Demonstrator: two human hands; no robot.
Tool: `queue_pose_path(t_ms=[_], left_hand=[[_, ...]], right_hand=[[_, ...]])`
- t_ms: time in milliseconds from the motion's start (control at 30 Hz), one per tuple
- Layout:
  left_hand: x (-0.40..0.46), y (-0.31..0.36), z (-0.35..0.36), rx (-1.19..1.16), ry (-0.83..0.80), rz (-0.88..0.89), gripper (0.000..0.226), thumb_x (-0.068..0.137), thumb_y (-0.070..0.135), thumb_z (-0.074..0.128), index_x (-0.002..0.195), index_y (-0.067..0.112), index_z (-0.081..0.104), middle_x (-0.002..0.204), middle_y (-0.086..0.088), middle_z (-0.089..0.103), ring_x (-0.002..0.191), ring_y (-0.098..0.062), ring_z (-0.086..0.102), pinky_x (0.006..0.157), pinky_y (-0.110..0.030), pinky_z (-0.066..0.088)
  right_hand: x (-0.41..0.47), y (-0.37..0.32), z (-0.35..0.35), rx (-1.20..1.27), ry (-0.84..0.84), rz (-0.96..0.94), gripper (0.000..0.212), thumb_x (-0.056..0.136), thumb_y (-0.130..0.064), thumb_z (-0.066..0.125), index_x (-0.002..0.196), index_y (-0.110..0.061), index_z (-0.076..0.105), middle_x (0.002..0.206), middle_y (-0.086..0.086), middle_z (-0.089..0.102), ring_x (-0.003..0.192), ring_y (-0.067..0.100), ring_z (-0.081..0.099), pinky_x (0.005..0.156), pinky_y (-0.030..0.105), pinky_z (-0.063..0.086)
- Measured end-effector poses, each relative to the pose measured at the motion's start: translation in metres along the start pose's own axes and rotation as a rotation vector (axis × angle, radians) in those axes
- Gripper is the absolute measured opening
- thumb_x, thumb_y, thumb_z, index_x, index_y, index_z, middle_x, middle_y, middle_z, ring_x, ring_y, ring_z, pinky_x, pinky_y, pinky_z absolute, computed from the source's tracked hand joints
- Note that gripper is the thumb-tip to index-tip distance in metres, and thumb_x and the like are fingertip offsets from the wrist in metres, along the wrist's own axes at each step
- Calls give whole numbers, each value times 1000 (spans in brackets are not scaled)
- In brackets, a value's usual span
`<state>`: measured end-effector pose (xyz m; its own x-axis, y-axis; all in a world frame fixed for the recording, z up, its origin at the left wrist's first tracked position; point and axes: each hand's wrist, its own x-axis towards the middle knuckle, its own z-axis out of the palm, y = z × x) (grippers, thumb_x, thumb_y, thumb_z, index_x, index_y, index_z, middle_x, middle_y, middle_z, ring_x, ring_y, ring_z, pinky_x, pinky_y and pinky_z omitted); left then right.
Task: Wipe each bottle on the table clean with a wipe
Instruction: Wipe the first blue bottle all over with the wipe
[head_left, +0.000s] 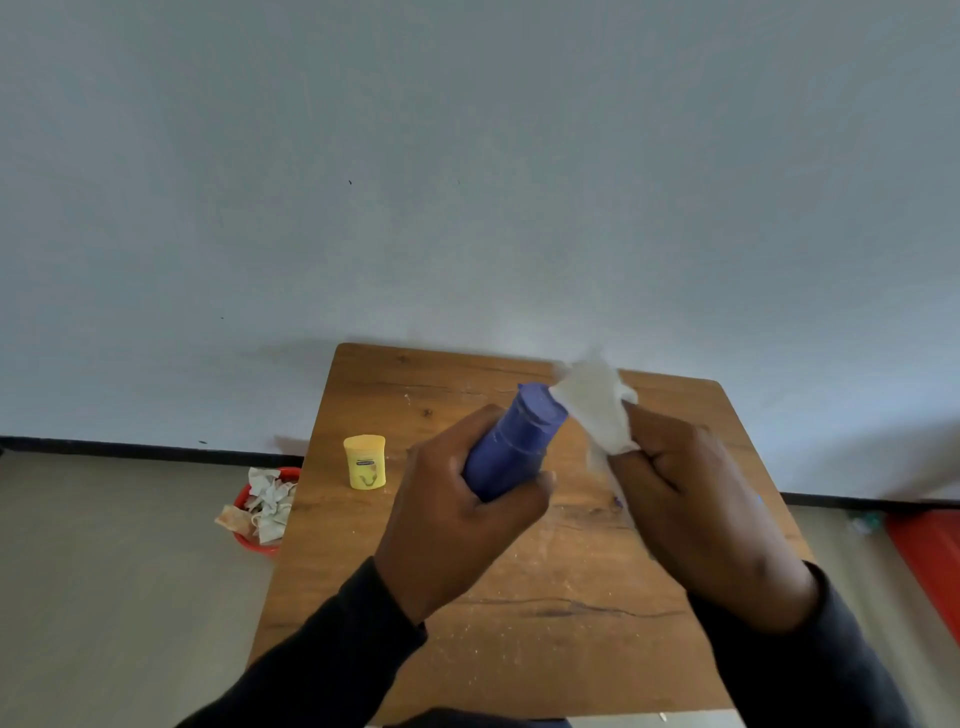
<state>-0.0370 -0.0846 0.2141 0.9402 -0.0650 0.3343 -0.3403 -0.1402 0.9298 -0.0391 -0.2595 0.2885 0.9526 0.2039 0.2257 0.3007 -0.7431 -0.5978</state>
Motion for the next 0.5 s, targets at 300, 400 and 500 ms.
queue_pose_path(t_ms=[300, 400, 500], left_hand=[[0, -6, -1, -8, -13, -66, 32, 76, 40, 70, 106, 32, 63, 90, 3, 70, 74, -25, 68, 62, -43, 60], [0, -6, -4, 36, 4, -43, 28, 78, 41, 68, 104, 33, 60, 84, -2, 68, 69, -27, 65, 60, -42, 57], [4, -4, -8, -3, 12, -65, 29, 77, 34, 69, 102, 20, 64, 84, -9, 68, 69, -32, 64, 60, -52, 56]], right_hand=[[-3, -20, 10, 35, -47, -135, 33, 91, -15, 48, 69, -38, 44, 54, -10, 45, 44, 11, 40, 42, 18, 30], [3, -17, 3, -122, -55, -86, 33, 90, -20, 48, 65, -40, 38, 54, -11, 46, 46, 12, 43, 41, 17, 28], [-2, -29, -8, -160, -38, -132, 29, 84, -21, 44, 65, -39, 32, 49, -8, 35, 44, 16, 34, 41, 20, 21]])
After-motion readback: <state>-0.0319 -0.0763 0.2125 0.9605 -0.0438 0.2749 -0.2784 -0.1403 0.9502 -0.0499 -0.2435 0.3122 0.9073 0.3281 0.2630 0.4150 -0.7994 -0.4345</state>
